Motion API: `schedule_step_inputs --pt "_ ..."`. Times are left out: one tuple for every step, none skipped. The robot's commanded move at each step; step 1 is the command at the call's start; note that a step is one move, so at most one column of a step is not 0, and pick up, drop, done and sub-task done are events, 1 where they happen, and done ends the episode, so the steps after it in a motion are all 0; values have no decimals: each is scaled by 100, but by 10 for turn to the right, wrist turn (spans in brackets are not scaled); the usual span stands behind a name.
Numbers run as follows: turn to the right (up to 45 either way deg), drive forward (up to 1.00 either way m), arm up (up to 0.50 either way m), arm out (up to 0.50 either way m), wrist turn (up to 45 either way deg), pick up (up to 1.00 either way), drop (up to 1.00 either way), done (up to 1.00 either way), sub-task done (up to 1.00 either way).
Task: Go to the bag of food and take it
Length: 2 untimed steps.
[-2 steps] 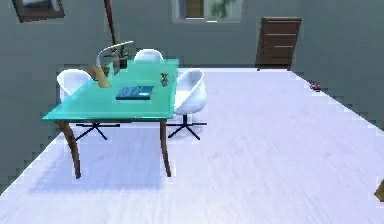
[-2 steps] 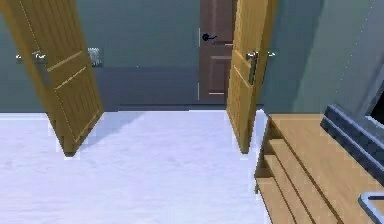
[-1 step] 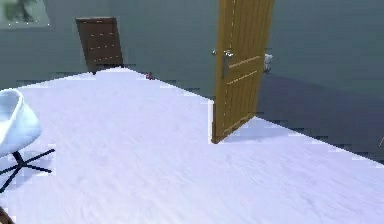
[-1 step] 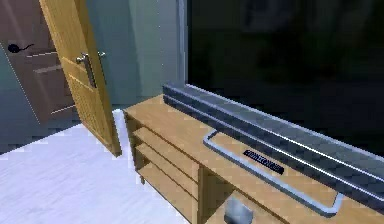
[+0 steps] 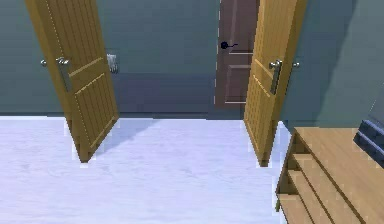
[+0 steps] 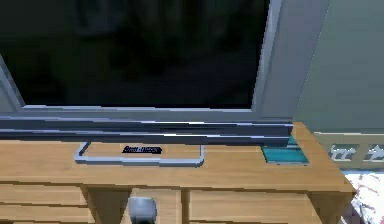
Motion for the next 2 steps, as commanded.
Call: schedule_step_inputs --pt "0 15 0 0 0 0 0 0 0" --pt "0 0 26 0 0 0 0 0 0"
